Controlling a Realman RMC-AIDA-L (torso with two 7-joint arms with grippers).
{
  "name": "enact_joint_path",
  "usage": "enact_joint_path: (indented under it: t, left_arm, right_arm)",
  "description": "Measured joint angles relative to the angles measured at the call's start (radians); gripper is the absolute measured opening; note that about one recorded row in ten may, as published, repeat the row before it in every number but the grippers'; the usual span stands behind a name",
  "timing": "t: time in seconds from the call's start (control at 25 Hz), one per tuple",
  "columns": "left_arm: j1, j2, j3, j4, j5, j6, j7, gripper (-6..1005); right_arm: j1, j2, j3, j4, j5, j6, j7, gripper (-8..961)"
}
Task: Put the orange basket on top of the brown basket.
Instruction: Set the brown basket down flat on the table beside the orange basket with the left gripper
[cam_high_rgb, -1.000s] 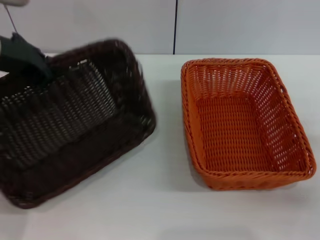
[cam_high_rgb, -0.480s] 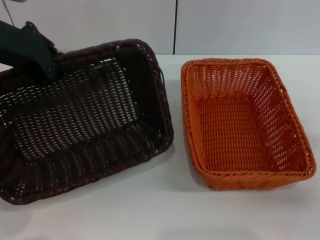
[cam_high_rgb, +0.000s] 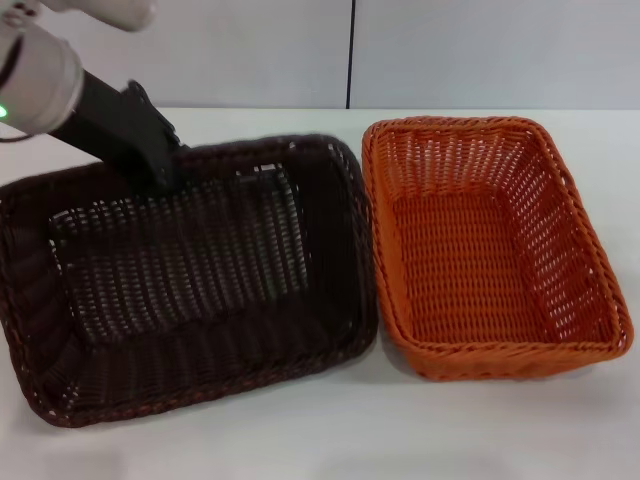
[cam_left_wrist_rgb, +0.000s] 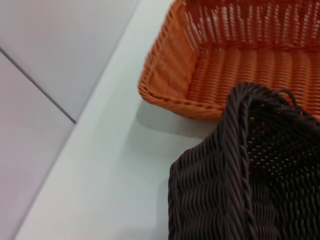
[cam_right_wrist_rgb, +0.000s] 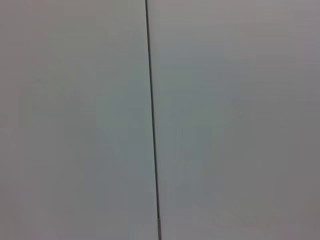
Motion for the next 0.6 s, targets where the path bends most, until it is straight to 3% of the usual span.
enact_joint_path:
  t: [0.16, 0.28, 0.44, 0.6]
  left_arm:
    - [-0.079, 0.001, 0.01, 0.165, 0.073, 0.059, 0.007, 201]
    - [-0.1, -0.001, 0.019, 0.212, 0.095, 0.089, 0.019, 201]
    - [-0.099, -0.006, 0.09, 0.225, 0.101, 0.149, 0.023, 199]
    - [-0.098, -0.009, 0.154, 0.227, 0.102, 0.186, 0.011, 268]
  right_arm:
    - [0.002, -0.002, 0.002, 0.009, 0.0, -0.001, 0.0, 674]
    - [0.008, -0.003, 0.003, 0.017, 0.0, -0.003, 0.0, 673]
    - [0.01, -0.005, 0.005, 0.022, 0.0, -0.005, 0.0, 671]
    - [0.011, -0.005, 0.013, 0.027, 0.0, -0.006, 0.0, 670]
